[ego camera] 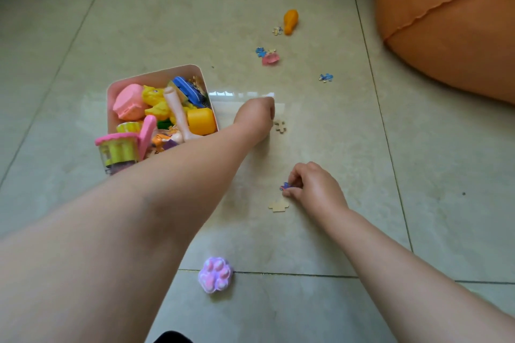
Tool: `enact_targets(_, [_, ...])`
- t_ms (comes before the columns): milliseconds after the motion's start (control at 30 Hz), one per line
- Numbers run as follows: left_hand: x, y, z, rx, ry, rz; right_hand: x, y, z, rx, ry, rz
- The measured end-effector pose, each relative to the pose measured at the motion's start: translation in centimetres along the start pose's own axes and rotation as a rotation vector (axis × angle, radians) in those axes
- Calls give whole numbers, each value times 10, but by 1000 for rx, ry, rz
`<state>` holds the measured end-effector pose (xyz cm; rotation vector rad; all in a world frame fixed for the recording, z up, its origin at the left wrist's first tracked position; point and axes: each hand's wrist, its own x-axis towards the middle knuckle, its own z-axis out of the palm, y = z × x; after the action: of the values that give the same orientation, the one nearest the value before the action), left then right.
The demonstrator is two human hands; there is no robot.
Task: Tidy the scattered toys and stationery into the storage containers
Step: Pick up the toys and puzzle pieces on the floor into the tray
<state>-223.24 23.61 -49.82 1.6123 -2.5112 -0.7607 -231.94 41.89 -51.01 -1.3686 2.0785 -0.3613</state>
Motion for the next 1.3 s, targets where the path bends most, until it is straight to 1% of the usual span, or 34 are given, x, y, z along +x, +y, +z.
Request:
enact_targets(67, [-9,0,1,-2,-11,5,1,-3,5,7,87,23])
enact_targets(167, [-13,-4,0,-43,-9,-60,3,-9,10,13,168,54])
enact_targets(233, [-14,-6,-1,-81,-32,-59,6,-11,10,18,186,87])
enact_targets(367, [-16,3,4,-144,-148,-1,8,-12,9,60,187,135])
enact_targets(467, [-16,13,12,-69,-197,35,9,-11,7,90,175,166])
enact_targets(533, [-16,18,19,-6,-190,45,11,-10,4,152,171,187])
enact_targets(634, [-20,24,26,21,-145,37,15,-10,-1,221,188,189])
enact_targets(734, [-23,25,25,-56,-104,1,22,-11,-6,297,217,202])
enact_targets(834, [-28,21,17,-130,-71,33,30,-17,-11,369,249,213])
enact_targets(900, [-30,18,6,-192,-25,41,35,-27,-14,410,269,198])
enact_targets(967, [-29,15,-14,-274,79,11,44,-43,-16,462,262,172])
enact_targets(1067, [-25,6,-54,-356,242,-74,60,-81,-16,640,206,107])
enact_targets(1134, [-24,-7,-76,-394,336,-137,71,-108,-16,716,185,44])
enact_targets(1234, [-33,-40,-95,-406,501,-251,88,-150,-13,749,127,-68])
enact_targets(1300, [-41,-60,-102,-401,564,-310,96,-167,-11,708,76,-144])
